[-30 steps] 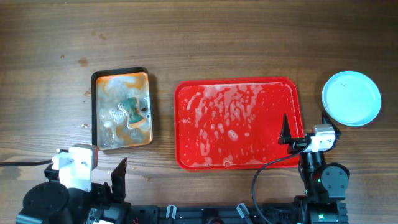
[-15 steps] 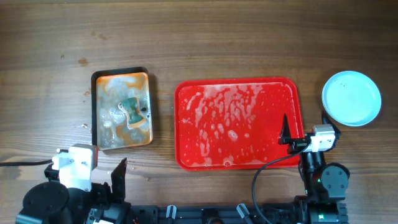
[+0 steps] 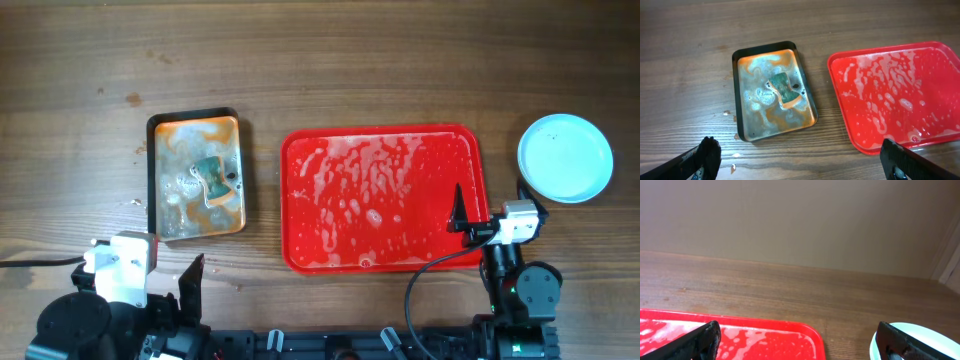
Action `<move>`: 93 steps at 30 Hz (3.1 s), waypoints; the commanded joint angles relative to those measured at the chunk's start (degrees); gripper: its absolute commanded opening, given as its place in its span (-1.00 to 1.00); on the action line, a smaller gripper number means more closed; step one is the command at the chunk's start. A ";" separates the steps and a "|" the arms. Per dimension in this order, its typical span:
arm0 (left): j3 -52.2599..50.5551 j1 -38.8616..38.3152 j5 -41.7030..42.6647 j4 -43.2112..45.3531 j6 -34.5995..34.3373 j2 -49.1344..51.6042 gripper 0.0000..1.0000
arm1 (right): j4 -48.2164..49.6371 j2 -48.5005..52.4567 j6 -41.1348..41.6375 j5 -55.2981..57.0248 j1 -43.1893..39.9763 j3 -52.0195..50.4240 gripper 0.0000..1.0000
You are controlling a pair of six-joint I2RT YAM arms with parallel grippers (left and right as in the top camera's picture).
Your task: Clean dirty plates on tray and stack at the side
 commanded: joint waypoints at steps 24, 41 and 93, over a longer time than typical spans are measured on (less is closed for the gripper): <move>-43.98 11.37 18.16 51.91 0.66 -26.08 1.00 | 0.11 -0.68 -0.48 -1.09 0.20 -0.09 0.99; -66.55 11.32 18.12 85.88 0.24 -26.10 1.00 | 0.11 -0.61 -0.48 -1.09 0.20 -0.09 1.00; -66.82 18.23 17.94 74.05 5.16 -26.08 1.00 | 0.11 -0.61 -0.46 -1.09 0.20 -0.09 0.99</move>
